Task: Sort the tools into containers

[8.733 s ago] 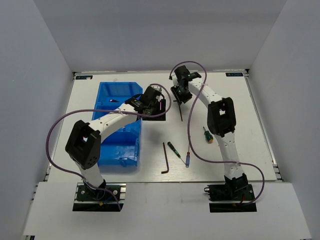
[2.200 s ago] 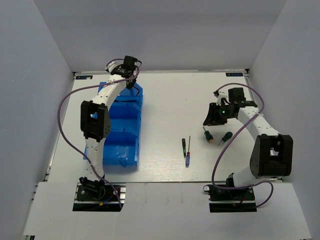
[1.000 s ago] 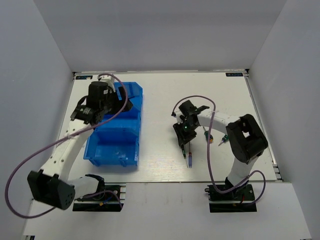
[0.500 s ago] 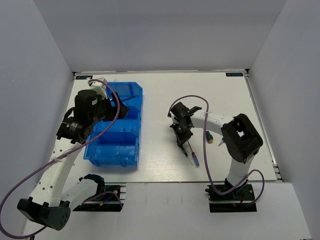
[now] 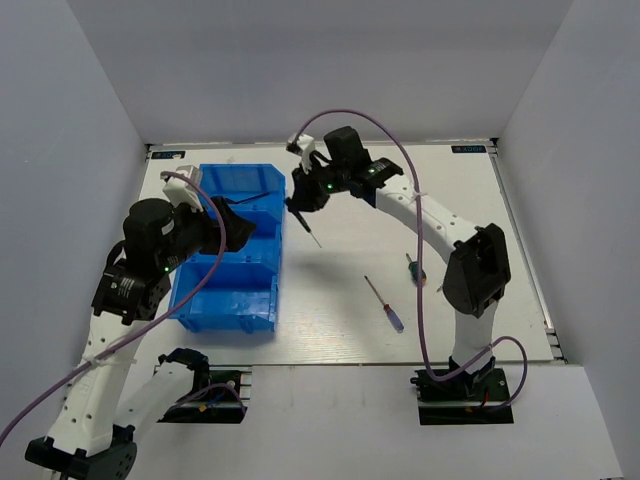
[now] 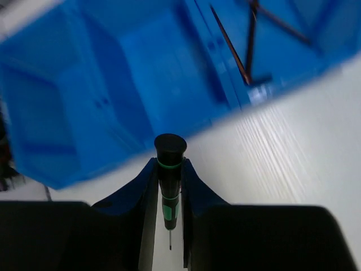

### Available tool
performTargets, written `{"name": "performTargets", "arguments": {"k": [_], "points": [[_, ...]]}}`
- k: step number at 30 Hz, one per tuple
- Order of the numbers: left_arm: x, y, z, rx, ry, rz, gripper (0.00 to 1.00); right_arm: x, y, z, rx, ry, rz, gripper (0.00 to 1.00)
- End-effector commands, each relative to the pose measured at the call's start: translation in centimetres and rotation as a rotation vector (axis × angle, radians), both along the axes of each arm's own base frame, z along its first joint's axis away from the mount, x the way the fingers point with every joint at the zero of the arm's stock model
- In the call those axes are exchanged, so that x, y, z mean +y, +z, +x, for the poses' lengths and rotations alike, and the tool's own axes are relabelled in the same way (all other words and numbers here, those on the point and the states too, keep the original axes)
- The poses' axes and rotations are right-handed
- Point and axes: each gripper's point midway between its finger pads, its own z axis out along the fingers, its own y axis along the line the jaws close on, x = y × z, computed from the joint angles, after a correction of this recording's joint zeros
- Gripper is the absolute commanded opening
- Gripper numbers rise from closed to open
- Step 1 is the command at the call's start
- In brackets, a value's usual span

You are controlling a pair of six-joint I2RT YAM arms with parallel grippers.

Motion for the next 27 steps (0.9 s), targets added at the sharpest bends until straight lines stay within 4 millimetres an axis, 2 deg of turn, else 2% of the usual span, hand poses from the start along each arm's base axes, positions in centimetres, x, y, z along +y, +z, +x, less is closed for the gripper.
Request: {"name": "performTargets", "arguments": {"k": [1, 2, 3, 4, 5, 6, 7, 8, 9, 11, 13, 14, 15, 16, 17, 18, 19, 20, 21, 22, 23, 24, 25, 26, 27], "points": [[-0.6, 2.3, -0.9, -0.084, -0.048, -0.036, 0.82, 5.8, 1.7, -1.1, 0.04, 0.216, 0.267, 0.0], [-0.6, 2.3, -0.9, -0.084, -0.048, -0.036, 0.81, 7.1, 2.8, -0.6, -0.007, 0.244, 0.321, 0.0], [-0.6, 3.0, -1.1, -0.103, -0.048, -0.041, 0.81, 8.3, 6.0, -0.8, -0.022, 0.291, 0.398, 0.0], [-0.6, 3.0, -1.1, -0.099, -0.045, -0.049, 0.81, 10.0, 4.4, 0.5, 0.011, 0.281, 0.431, 0.0], [-0.5, 3.3, -1.4, -0.109, -0.045, -0.052, 0.81, 10.8, 5.1, 0.7, 0.048, 0.273, 0.465, 0.0], [-0.5, 3.3, -1.4, -0.109, -0.045, -0.052, 0.81, 11.7, 8.0, 1.0, 0.029, 0.286, 0.526, 0.0], [-0.4, 3.2, -1.7, -0.102, -0.043, -0.059, 0.81, 13.0, 7.4, 1.9, -0.01, 0.303, 0.579, 0.0], [-0.3, 3.6, -1.7, -0.111, -0.034, -0.059, 0.81, 13.3, 7.9, 2.7, -0.039, 0.286, 0.58, 0.0], [-0.2, 3.8, -1.9, -0.12, -0.034, -0.061, 0.81, 14.5, 8.0, 2.7, -0.097, 0.304, 0.586, 0.0], [-0.2, 3.3, -2.1, -0.1, -0.034, -0.055, 0.81, 15.7, 7.1, 2.9, -0.123, 0.295, 0.569, 0.0], [-0.2, 3.3, -2.1, -0.099, -0.034, -0.055, 0.81, 16.2, 6.2, 3.5, -0.118, 0.26, 0.552, 0.03], [-0.1, 3.1, -2.2, -0.091, -0.034, -0.053, 0.81, 16.4, 6.0, 3.2, -0.117, 0.262, 0.55, 0.26], [-0.2, 2.7, -2.1, -0.08, -0.033, -0.05, 0.8, 16.1, 6.8, 3.1, -0.128, 0.263, 0.559, 0.4], [-0.4, 2.5, -2.0, -0.07, -0.046, -0.051, 0.78, 15.7, 4.5, 2.9, -0.084, 0.25, 0.528, 0.47], [-0.6, 2.2, -1.8, -0.056, -0.055, -0.05, 0.76, 15.4, 6.2, 2.8, -0.123, 0.253, 0.557, 0.49], [-0.9, 1.5, -1.7, -0.034, -0.068, -0.049, 0.73, 15.0, 5.4, 2.7, -0.111, 0.241, 0.546, 0.5], [-1.2, 1.5, -1.5, -0.036, -0.078, -0.053, 0.64, 14.0, 6.9, 3.1, -0.134, 0.222, 0.56, 0.52], [-1.5, 0.9, -1.6, -0.014, -0.099, -0.055, 0.57, 13.4, 6.6, 3.6, -0.132, 0.187, 0.55, 0.52], [-1.9, 0.4, -0.9, -0.004, -0.108, -0.056, 0.5, 12.3, 8.8, 3.7, -0.164, 0.153, 0.559, 0.52], [-2.4, -0.2, -0.9, 0.016, -0.137, -0.062, 0.38, 10.8, 8.1, 4.9, -0.143, 0.103, 0.522, 0.48], [-2.7, -0.3, -0.6, 0.02, -0.15, -0.066, 0.31, 9.8, 7.1, 6.0, -0.118, 0.016, 0.462, 0.45], [-3.2, -1.2, 0.2, 0.04, -0.162, -0.067, 0.25, 7.9, 8.6, 7.3, -0.184, -0.025, 0.438, 0.28], [-3.9, -1.6, 0.3, 0.053, -0.198, -0.078, 0.21, 6.3, 6.1, 7.1, -0.105, -0.077, 0.324, 0.15], [-4.3, -2.3, 0.8, 0.079, -0.206, -0.088, 0.15, 4.2, 6.6, 9.2, -0.144, -0.186, 0.261, 0.0], [-5.0, -3.5, 1.5, 0.121, -0.224, -0.083, 0.12, 0.5, 2.8, 8.3, -0.085, -0.242, 0.042, 0.0]]}}
